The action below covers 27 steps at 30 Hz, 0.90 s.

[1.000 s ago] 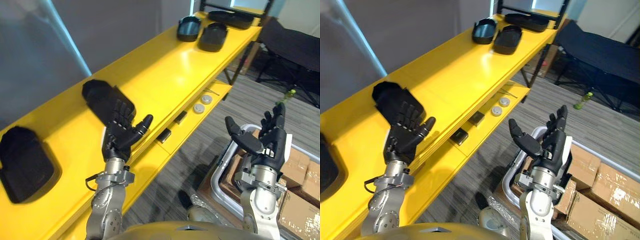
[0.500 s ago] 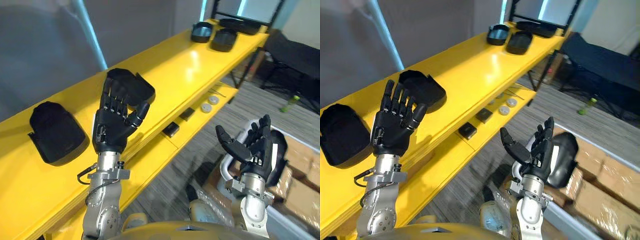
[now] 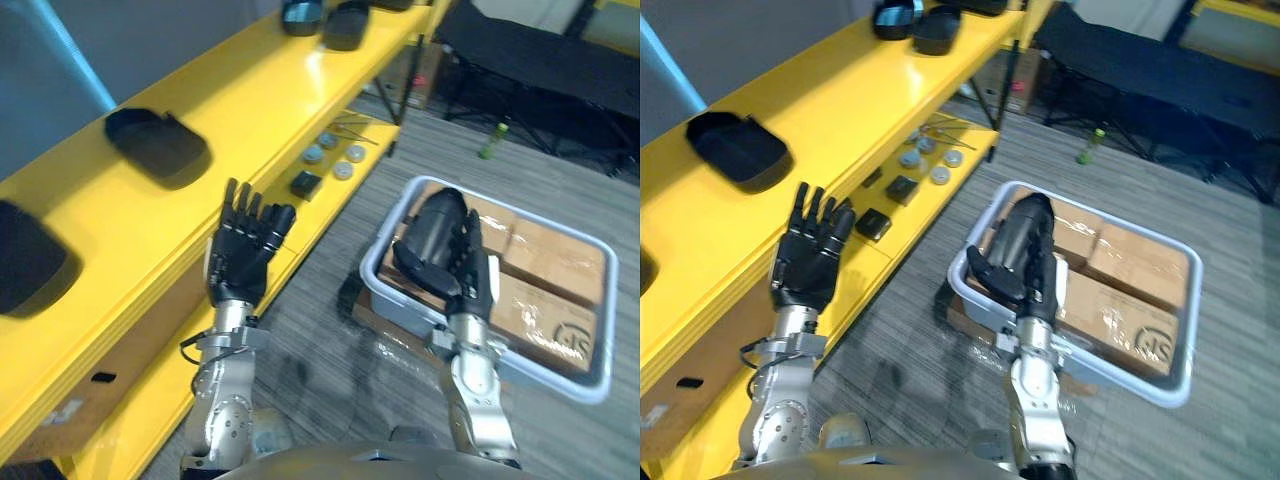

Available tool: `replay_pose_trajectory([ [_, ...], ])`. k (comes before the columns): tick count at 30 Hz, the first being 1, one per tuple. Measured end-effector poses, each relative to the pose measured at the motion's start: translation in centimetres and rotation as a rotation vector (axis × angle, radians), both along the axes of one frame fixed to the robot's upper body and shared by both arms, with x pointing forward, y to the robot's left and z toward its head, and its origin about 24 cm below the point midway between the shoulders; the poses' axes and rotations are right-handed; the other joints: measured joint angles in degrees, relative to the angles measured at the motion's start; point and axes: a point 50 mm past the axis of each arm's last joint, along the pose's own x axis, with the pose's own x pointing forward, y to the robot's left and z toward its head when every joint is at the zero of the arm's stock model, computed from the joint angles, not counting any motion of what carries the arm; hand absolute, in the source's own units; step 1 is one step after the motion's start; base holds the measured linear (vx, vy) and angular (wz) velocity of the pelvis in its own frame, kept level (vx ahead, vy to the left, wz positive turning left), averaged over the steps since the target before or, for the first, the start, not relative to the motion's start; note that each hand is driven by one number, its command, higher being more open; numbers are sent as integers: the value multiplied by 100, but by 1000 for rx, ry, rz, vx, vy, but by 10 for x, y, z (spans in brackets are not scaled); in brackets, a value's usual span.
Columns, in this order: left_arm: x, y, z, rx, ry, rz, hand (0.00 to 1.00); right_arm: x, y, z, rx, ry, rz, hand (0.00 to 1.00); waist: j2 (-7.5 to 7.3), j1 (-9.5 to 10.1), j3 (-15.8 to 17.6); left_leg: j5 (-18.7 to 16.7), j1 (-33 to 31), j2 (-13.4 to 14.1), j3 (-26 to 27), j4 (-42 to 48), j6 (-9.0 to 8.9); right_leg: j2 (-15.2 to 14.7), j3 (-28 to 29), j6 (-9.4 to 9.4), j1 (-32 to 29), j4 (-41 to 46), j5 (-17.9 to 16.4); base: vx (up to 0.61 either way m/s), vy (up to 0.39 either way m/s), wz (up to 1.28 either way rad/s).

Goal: Walk over and take three plastic housings, then place them on the shelf

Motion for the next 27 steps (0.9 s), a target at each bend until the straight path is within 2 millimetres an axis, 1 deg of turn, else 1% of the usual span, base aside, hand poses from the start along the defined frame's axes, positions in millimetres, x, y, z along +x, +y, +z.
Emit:
replay_pose_trajectory([
  [1, -1, -1, -1, 4, 1, -10, 100, -4, -5, -2, -9, 12, -13, 100, -4, -31, 3, 37, 27, -2, -72, -7, 39, 33, 105, -29, -37, -32, 40, -73, -110, -88],
  [2, -3, -1, -2, 7, 2, -20, 100, -9, -11, -4, -25, 30, -27, 100, -13, -105, 10, 85, 73, -32, -186, -9, 112, 74, 323, -64, -56, -209, 173, -63, -38, -100],
  [3, -5, -1, -4, 9, 1, -29, 100, -14, -16, -3, -38, 35, -38, 100, 4, -104, -5, 13, 109, -150, -373, -111, 90, 50, 543, -67, -104, -440, 356, -65, 11, -104],
  [4, -5, -1, -3, 12, -3, -32, 100, -14, -18, -2, -42, 32, -43, 100, 19, -99, -10, -59, 140, -264, -497, -219, 101, 11, 647, -53, -162, -531, 448, -81, 117, -99],
  [5, -5, 0, -2, 18, -10, -39, 100, -13, -20, -1, -49, 27, -45, 100, 93, -123, -53, -151, 205, -433, -558, -506, 193, 27, 773, 15, -329, -644, 601, -85, 142, -61],
  [6, -3, -2, -1, 20, -22, -51, 100, -14, -22, -1, -54, 31, -51, 100, 162, -179, -78, -213, 243, -517, -586, -756, 142, -15, 788, 90, -458, -660, 701, -90, 150, -43],
  [7, -3, -2, 0, 21, -29, -57, 100, -14, -22, -2, -51, 38, -51, 100, 153, -178, -72, -249, 247, -561, -597, -825, 87, -42, 791, 118, -507, -676, 758, -52, 99, -19],
  [9, -1, -1, 0, 44, -29, -75, 100, -10, -18, -7, -41, 61, -48, 100, 26, -93, 5, -281, 262, -744, -594, -788, 44, -206, 754, 192, -511, -795, 984, -102, 159, -27],
  [10, -2, 0, -1, 54, -25, -78, 100, -4, -16, -9, -38, 64, -47, 100, -18, -60, 28, -342, 245, -823, -582, -723, -33, -300, 665, 242, -479, -922, 1123, -136, 186, -23],
  [11, -2, 1, -1, 62, -23, -82, 100, 0, -15, -10, -38, 65, -51, 100, -40, -49, 42, -399, 202, -868, -587, -673, 6, -344, 632, 234, -455, -1008, 1200, -154, 174, -17],
  [12, -2, 3, -1, 86, -27, -96, 100, 10, -14, -11, -54, 72, -73, 100, -86, 9, 71, -501, 36, -954, -597, -479, 16, -452, 489, 245, -424, -1229, 1371, -144, 135, -9],
  [13, -1, 4, 0, 102, -33, -105, 100, 17, -16, -11, -59, 74, -92, 100, -123, 64, 107, -534, -72, -999, -605, -393, 21, -504, 440, 246, -438, -1348, 1437, -149, 122, -2],
  [14, 0, 4, 1, 111, -37, -108, 100, 23, -17, -11, -59, 72, -105, 100, -135, 67, 129, -541, -180, -1016, -636, -327, 17, -522, 388, 225, -456, -1420, 1480, -160, 87, 15],
  [15, 3, 5, 4, 127, -53, -115, 100, 39, -23, -7, -64, 62, -143, 100, -152, 70, 210, -555, -443, -1031, -738, -183, -6, -527, 296, 163, -577, -1488, 1553, -157, 45, 36],
  [16, 7, 5, 9, 131, -78, -125, 100, 57, -34, 3, -70, 32, -194, 100, -132, 79, 371, -536, -743, -1037, -901, -7, -10, -519, 176, 195, -700, -1503, 1657, -165, 27, 40],
  [17, 10, 3, 12, 131, -92, -130, 100, 68, -42, 11, -81, 12, -219, 100, -94, 91, 465, -519, -879, -1037, -994, 80, 4, -499, 127, 213, -763, -1510, 1721, -161, 7, 40],
  [18, 15, 1, 17, 134, -112, -140, 100, 89, -57, 29, -105, -20, -263, 100, -18, 140, 652, -478, -1123, -1037, -1139, 218, -51, -466, 24, 209, -842, -1589, 1842, -131, -3, 24],
  [19, 17, -1, 20, 134, -121, -147, 100, 99, -65, 38, -119, -34, -282, 100, 9, 175, 753, -475, -1192, -1038, -1187, 251, -54, -451, 11, 203, -868, -1625, 1883, -141, -8, 16],
  [20, 20, -6, 24, 134, -143, -168, 100, 115, -79, 57, -113, -63, -315, 100, 89, 259, 968, -466, -1293, -1039, -1277, 320, -59, -415, -6, 193, -916, -1632, 1936, -117, -18, 12],
  [22, 24, -13, 29, 137, -165, -204, 100, 136, -95, 82, -119, -83, -362, 100, 170, 338, 1238, -421, -1428, -1039, -1443, 384, -73, -364, -128, 167, -939, -1688, 2043, -97, -31, 15],
  [24, 24, -20, 28, 148, -169, -246, 100, 145, -105, 96, -107, -98, -399, 100, 202, 409, 1330, -419, -1538, -1042, -1526, 429, -74, -351, -196, 164, -973, -1702, 2054, -42, -12, 14],
  [26, 24, -23, 22, 200, -149, -264, 100, 149, -111, 104, -126, -100, -416, 100, 214, 501, 1342, -418, -1583, -1049, -1545, 437, -73, -349, -257, 147, -1010, -1702, 2090, -7, 3, 4],
  [27, 25, -23, 16, 231, -123, -265, 100, 152, -115, 111, -154, -104, -416, 100, 241, 554, 1379, -420, -1601, -1064, -1579, 471, -69, -350, -308, 123, -1010, -1698, 2120, -6, 13, 5],
])
